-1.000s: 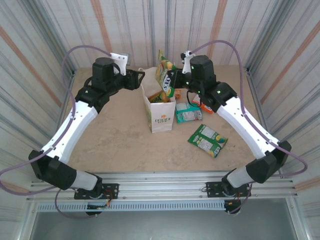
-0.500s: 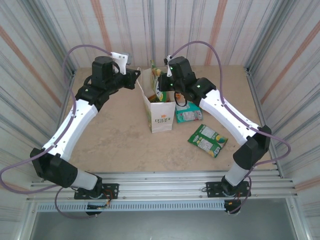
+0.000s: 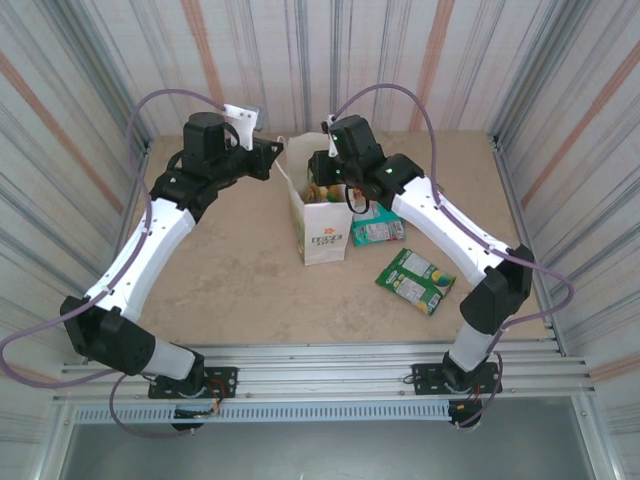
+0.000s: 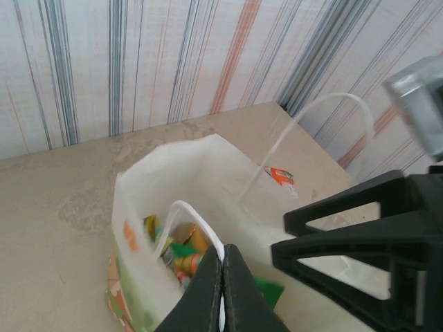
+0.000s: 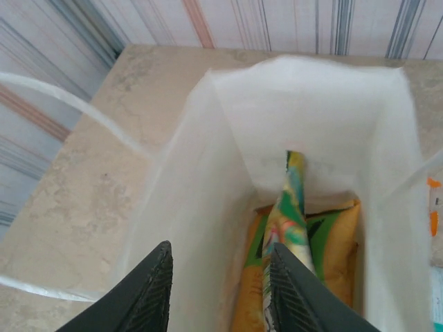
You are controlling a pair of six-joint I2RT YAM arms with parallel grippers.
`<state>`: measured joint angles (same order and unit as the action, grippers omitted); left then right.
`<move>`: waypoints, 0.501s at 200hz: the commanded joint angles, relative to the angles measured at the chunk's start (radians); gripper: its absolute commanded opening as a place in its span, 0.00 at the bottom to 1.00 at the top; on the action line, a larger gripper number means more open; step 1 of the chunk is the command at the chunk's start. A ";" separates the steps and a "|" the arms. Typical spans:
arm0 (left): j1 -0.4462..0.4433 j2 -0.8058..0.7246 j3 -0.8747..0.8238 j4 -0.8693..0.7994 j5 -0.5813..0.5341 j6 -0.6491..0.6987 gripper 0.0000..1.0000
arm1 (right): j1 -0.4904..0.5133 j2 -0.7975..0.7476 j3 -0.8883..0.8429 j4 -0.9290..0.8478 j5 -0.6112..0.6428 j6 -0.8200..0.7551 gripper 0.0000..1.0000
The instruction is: Place the snacks into the paper bag
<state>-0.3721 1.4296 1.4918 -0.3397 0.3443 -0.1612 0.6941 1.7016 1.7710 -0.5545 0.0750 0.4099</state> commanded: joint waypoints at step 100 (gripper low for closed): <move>0.024 -0.006 0.058 -0.053 -0.014 0.054 0.02 | -0.162 -0.108 0.095 -0.274 -0.141 -0.026 0.61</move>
<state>-0.3542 1.4296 1.5181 -0.3897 0.3325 -0.1234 0.5339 1.5154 1.8225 -0.7376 0.0113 0.4099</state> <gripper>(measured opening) 0.055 0.605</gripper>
